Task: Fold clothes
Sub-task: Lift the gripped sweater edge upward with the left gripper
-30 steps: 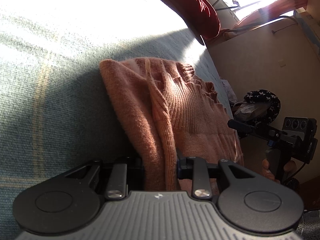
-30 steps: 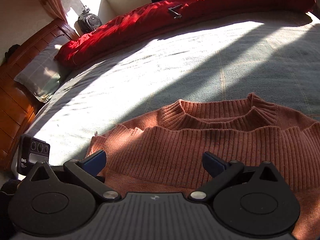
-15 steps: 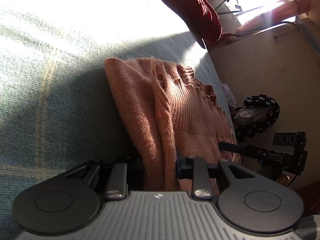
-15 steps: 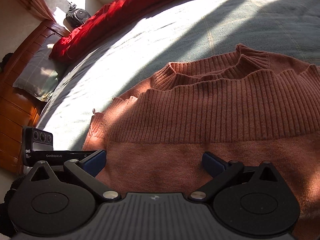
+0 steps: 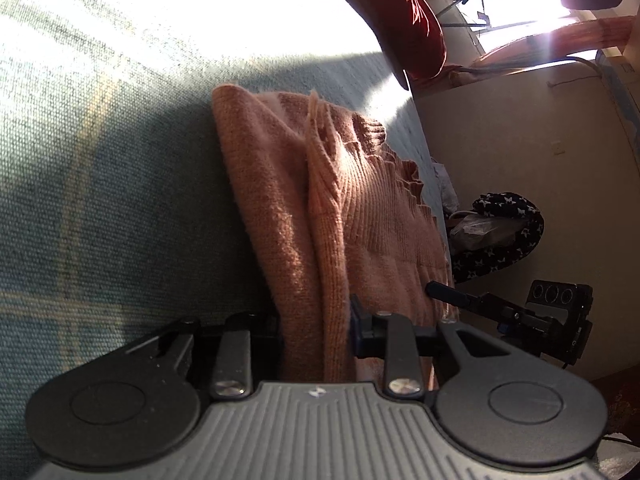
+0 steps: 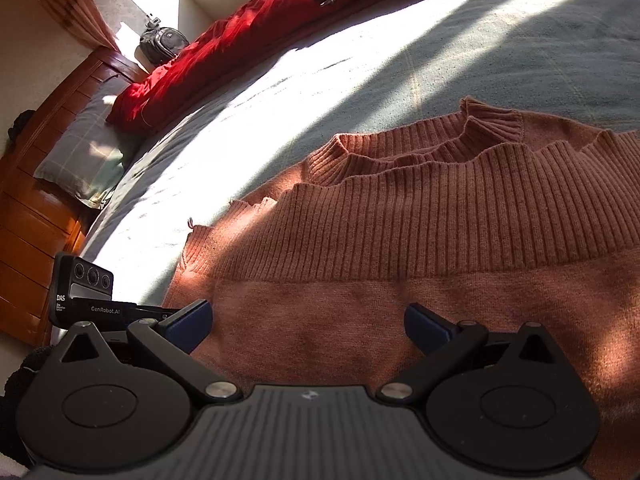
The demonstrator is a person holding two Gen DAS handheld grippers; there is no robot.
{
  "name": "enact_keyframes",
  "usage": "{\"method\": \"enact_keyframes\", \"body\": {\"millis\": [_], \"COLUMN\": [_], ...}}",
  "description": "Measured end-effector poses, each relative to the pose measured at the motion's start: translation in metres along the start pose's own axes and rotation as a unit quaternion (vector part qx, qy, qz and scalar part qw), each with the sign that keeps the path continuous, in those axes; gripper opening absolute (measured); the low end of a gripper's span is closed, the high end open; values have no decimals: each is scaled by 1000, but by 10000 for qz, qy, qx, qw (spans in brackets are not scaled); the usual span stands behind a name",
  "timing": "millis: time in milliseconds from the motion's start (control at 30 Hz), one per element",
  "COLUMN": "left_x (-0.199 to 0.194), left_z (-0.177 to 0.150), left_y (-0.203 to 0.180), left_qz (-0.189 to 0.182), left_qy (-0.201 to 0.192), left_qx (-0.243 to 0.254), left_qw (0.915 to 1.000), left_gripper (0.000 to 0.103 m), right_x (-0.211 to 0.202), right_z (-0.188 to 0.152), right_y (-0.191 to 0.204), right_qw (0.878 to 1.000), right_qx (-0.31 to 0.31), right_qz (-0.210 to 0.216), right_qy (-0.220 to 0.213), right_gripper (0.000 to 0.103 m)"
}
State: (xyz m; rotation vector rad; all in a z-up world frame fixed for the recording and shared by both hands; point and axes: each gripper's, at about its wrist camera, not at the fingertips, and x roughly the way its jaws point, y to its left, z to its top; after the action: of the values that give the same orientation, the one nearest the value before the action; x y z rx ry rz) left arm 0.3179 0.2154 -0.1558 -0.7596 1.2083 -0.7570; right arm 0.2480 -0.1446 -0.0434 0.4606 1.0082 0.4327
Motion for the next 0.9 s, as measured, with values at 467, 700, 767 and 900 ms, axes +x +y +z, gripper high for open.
{"method": "enact_keyframes", "body": {"millis": [467,700,767,900], "left_x": [-15,-22,-22,-21], "left_z": [-9,-13,-13,-14], "left_y": [-38,-63,-69,-85], "left_qz": [386,130,65,10], "left_qy": [-427,-676,-750,-843], "left_qx": [74,6,-36,-69], "left_qw": [9983,9976,9972,9964], "left_gripper": [20,20,19,19], "right_x": [-21,-38,-43,-49], "right_z": [-3,-4,-4,-4], "right_y": [-9,-23,-27,-33], "right_qw": [9991,9981,9980,9977], "right_qx": [-27,-16,-9,-13], "right_qz": [-242,-323,-313,-312], "right_qy": [-335,-518,-555,-608], "right_gripper": [103,103,103,103]}}
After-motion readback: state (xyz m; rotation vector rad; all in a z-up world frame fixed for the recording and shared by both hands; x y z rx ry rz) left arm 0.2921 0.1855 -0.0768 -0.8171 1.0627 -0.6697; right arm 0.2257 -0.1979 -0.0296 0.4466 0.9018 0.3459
